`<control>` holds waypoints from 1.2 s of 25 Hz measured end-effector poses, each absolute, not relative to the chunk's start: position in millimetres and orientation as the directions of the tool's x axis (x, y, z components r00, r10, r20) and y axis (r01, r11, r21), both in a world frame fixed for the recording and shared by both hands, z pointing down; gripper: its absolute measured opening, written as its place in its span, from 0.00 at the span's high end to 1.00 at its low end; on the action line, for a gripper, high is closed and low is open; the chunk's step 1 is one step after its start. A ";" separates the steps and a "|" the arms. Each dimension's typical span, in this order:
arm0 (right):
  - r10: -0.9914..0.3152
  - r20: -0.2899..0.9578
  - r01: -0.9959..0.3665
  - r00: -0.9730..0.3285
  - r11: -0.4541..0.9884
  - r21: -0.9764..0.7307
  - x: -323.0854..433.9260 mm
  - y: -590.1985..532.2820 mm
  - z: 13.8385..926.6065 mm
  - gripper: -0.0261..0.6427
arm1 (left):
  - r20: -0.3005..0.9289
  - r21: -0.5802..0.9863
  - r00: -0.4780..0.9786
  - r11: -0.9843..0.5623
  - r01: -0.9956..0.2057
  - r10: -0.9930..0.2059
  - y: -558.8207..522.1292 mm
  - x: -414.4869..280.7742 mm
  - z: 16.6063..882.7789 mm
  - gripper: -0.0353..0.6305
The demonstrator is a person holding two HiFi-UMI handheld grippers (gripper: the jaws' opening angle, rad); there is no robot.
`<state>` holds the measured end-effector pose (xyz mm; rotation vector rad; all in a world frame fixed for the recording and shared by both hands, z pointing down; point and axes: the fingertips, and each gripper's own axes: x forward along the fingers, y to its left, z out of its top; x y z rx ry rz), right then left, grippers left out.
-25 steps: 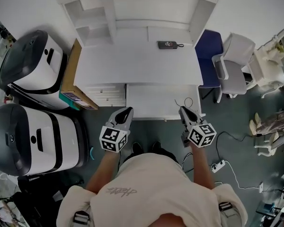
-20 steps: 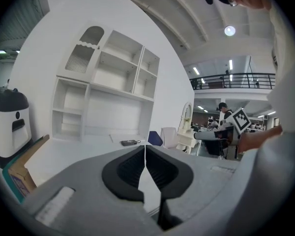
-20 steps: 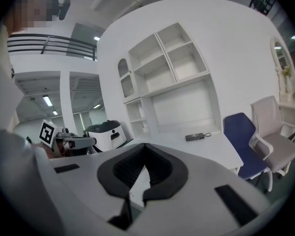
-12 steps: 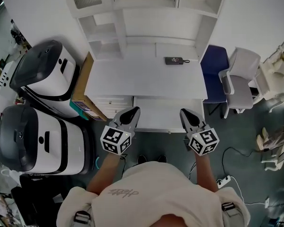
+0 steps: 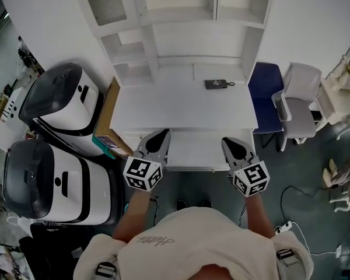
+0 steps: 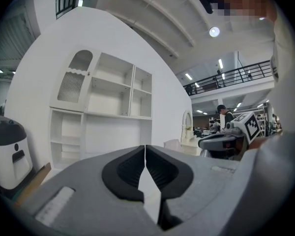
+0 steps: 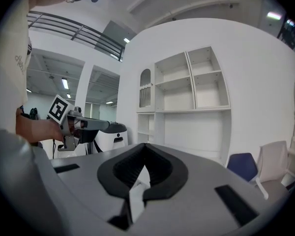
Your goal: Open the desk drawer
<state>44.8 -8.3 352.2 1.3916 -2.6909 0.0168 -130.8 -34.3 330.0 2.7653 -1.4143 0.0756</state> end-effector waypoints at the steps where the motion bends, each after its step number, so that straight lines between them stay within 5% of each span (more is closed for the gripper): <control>1: -0.817 0.086 -0.817 -0.570 0.575 0.047 46.6 -7.1 346.6 0.96 | 0.060 -0.003 0.577 -0.578 -0.816 -0.815 -34.5 -132.9 329.8 0.92; 30: -0.826 0.047 -0.827 -0.562 0.561 -0.037 52.6 1.0 341.8 0.96 | 0.117 0.029 0.548 -0.548 -0.836 -0.829 -31.9 -141.0 367.5 0.92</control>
